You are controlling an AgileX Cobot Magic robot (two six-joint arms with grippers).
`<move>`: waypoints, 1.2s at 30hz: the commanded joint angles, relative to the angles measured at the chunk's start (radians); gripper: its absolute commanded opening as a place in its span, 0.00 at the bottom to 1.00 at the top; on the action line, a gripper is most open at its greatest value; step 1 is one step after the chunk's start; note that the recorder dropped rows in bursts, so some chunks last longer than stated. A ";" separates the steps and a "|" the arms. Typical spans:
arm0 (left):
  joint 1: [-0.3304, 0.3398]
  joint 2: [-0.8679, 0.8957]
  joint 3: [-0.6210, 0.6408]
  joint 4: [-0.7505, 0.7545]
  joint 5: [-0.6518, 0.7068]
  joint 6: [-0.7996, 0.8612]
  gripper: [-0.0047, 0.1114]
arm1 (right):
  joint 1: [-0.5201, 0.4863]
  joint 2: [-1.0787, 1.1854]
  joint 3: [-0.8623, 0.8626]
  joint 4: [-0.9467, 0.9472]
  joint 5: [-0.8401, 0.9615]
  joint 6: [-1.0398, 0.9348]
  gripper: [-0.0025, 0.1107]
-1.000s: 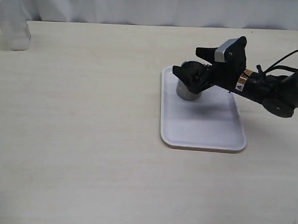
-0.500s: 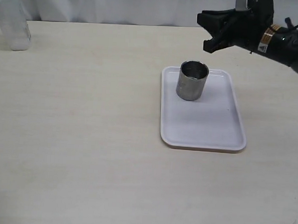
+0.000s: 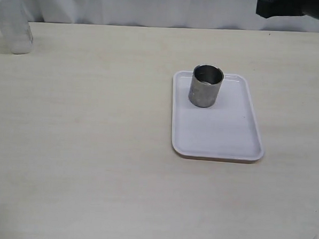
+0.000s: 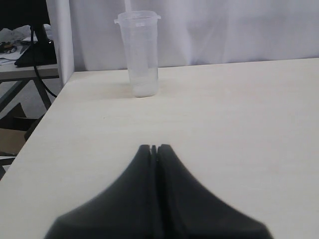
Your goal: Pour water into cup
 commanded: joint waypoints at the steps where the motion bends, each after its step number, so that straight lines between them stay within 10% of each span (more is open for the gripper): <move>1: -0.009 -0.004 0.002 0.000 -0.011 -0.005 0.04 | -0.002 -0.157 0.089 0.013 0.030 0.036 0.06; 36: -0.009 -0.004 0.002 0.000 -0.011 -0.005 0.04 | -0.002 -1.173 0.516 0.030 0.091 0.253 0.06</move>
